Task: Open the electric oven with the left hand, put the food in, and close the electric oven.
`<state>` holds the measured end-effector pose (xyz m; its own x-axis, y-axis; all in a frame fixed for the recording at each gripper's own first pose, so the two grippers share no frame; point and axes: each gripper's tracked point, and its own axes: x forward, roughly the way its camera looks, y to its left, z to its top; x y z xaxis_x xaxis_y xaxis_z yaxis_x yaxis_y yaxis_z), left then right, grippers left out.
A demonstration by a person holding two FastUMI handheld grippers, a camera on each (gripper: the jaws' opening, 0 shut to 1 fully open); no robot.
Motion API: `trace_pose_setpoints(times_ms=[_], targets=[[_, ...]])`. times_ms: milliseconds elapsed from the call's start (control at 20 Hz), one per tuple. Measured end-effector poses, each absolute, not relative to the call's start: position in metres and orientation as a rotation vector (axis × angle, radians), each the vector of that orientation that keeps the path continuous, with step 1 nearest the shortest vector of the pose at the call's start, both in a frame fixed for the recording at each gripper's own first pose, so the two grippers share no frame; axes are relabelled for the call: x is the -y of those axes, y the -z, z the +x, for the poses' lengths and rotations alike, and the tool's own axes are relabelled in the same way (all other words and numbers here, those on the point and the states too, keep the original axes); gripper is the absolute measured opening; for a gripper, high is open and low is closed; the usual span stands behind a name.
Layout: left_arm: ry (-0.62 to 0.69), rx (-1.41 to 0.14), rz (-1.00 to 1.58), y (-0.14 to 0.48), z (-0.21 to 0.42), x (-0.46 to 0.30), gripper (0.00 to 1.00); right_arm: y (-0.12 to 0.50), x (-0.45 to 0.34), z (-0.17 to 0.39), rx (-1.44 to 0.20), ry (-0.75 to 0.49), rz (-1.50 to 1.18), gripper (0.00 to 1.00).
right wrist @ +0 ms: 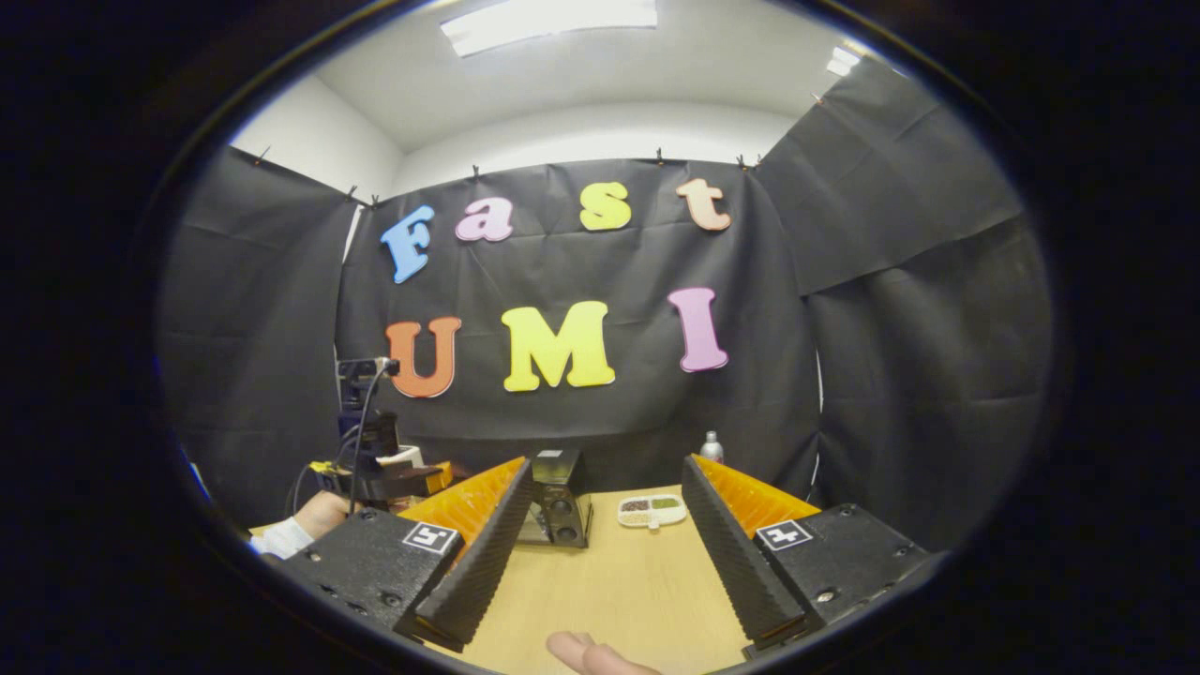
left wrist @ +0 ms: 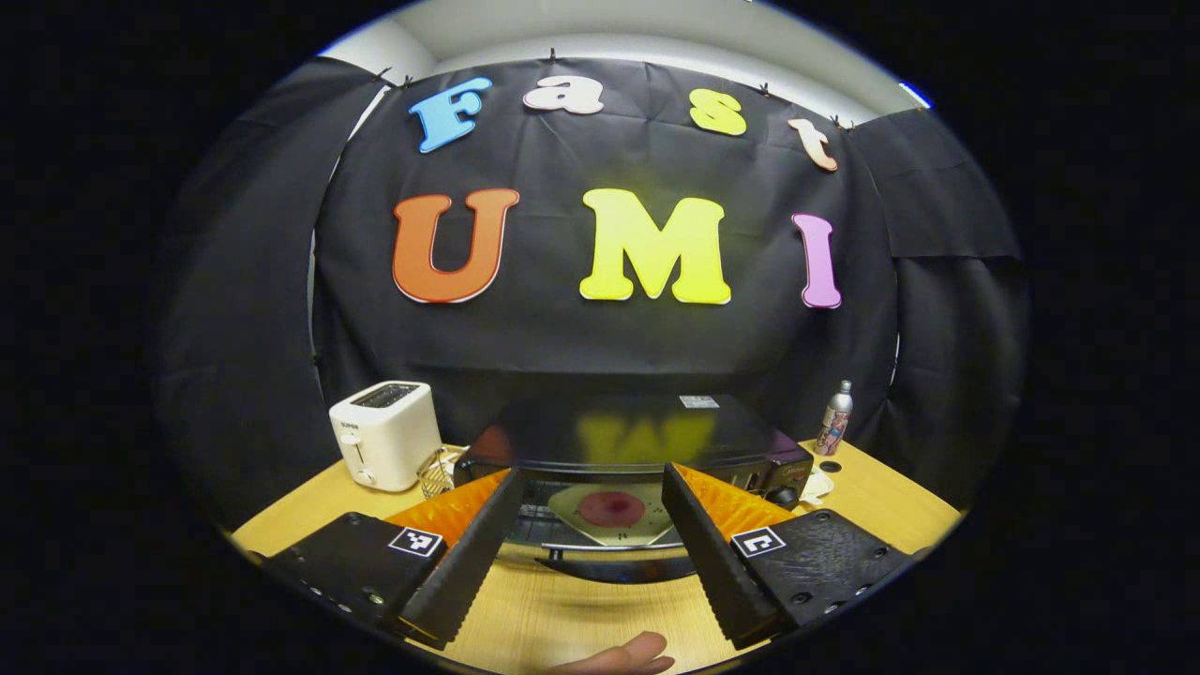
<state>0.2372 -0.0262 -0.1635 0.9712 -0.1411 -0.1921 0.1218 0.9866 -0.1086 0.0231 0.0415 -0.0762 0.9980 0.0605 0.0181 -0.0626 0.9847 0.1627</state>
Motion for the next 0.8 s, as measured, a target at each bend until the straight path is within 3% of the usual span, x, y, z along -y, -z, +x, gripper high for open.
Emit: trace_pose_setpoints(times_ms=[50, 200, 250, 400, 450, 500, 600, 650, 750, 800], targets=[[0.135, -0.207, -0.097, 0.164, 0.233, 0.027, 0.96, 0.077, -0.04, 0.027, 0.008, -0.069, 0.171, 0.96], [0.15, -0.222, -0.104, 0.17, 0.219, 0.035, 0.96, 0.086, -0.032, 0.042, -0.014, -0.084, 0.171, 0.96], [0.149, -0.232, -0.094, 0.177, 0.215, 0.037, 0.96, 0.088, -0.029, 0.047, -0.021, -0.089, 0.173, 1.0], [0.148, -0.271, -0.092, 0.202, 0.209, 0.045, 0.96, 0.101, -0.021, 0.058, -0.049, -0.09, 0.18, 0.96], [0.151, -0.288, -0.101, 0.211, 0.207, 0.047, 0.86, 0.106, -0.021, 0.06, -0.061, -0.097, 0.189, 0.96], [0.157, -0.297, -0.112, 0.215, 0.205, 0.051, 0.96, 0.11, -0.02, 0.062, -0.073, -0.104, 0.198, 0.96], [0.163, -0.322, -0.105, 0.227, 0.207, 0.057, 0.96, 0.117, -0.016, 0.068, -0.079, -0.104, 0.2, 0.96], [0.166, -0.332, -0.106, 0.23, 0.21, 0.058, 0.85, 0.118, -0.013, 0.072, -0.079, -0.103, 0.201, 0.96], [0.159, -0.299, -0.115, 0.221, 0.223, 0.06, 0.87, 0.122, -0.013, 0.083, -0.08, -0.11, 0.201, 1.0], [0.157, -0.286, -0.126, 0.219, 0.228, 0.06, 0.96, 0.127, -0.012, 0.09, -0.09, -0.111, 0.193, 0.96]])
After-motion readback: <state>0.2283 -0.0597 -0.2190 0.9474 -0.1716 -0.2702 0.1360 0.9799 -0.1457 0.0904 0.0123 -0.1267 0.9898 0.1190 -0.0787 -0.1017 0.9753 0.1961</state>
